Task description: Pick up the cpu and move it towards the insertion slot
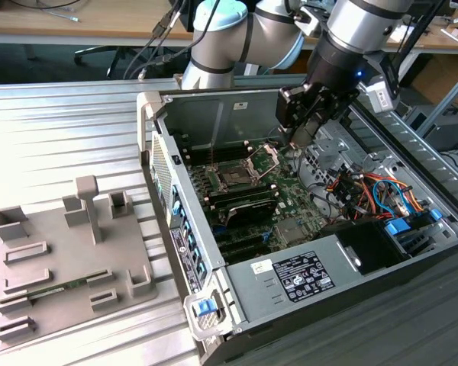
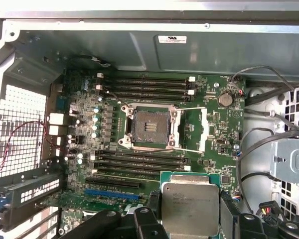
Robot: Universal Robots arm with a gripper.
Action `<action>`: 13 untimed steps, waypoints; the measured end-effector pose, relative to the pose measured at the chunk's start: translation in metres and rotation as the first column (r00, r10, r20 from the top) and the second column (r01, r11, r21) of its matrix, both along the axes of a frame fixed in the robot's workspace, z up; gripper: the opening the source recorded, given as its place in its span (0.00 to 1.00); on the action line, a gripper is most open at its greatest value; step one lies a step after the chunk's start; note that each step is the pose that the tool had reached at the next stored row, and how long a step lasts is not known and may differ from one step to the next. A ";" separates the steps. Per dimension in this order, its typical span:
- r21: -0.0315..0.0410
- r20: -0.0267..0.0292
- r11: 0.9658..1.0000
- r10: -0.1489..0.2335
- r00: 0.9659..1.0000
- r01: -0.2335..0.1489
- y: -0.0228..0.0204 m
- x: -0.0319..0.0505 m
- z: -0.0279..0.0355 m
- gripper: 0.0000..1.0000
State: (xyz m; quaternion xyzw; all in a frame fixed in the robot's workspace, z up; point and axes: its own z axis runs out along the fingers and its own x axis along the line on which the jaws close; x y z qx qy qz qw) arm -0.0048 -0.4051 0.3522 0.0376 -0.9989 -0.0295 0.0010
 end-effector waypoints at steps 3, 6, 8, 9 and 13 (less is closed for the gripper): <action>0.000 0.000 1.000 0.000 1.000 0.000 0.0009 0.0000 -0.0007 0.55; 0.000 0.000 1.000 0.000 1.000 0.000 0.0016 0.0000 -0.0014 0.55; 0.000 0.000 1.000 0.000 1.000 0.000 0.0022 0.0000 -0.0019 0.55; 0.000 0.000 1.000 0.000 1.000 0.000 0.0026 0.0000 -0.0024 0.55; 0.000 0.000 1.000 0.000 1.000 0.000 0.0038 0.0000 -0.0038 0.55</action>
